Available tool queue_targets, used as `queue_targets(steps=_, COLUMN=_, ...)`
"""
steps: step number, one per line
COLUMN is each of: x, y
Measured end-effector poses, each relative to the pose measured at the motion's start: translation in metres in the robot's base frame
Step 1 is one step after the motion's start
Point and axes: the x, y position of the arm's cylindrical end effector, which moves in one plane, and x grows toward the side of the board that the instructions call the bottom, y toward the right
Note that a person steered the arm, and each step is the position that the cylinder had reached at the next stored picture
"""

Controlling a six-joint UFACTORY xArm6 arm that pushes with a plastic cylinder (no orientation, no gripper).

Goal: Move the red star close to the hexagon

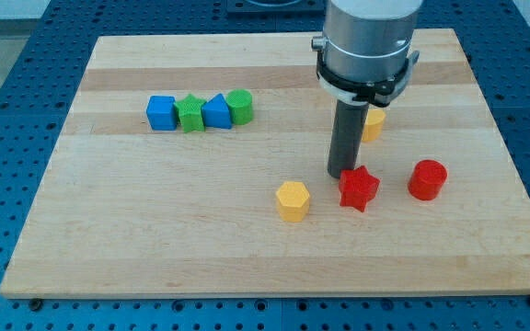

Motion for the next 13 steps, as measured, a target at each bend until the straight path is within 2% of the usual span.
queue_targets(steps=4, x=0.006, y=0.074)
queue_targets(steps=6, x=0.054, y=0.084)
queue_targets(steps=7, x=0.06, y=0.063)
queue_targets(steps=9, x=0.012, y=0.053)
queue_targets(steps=11, x=0.009, y=0.054)
queue_targets(steps=13, x=-0.018, y=0.059)
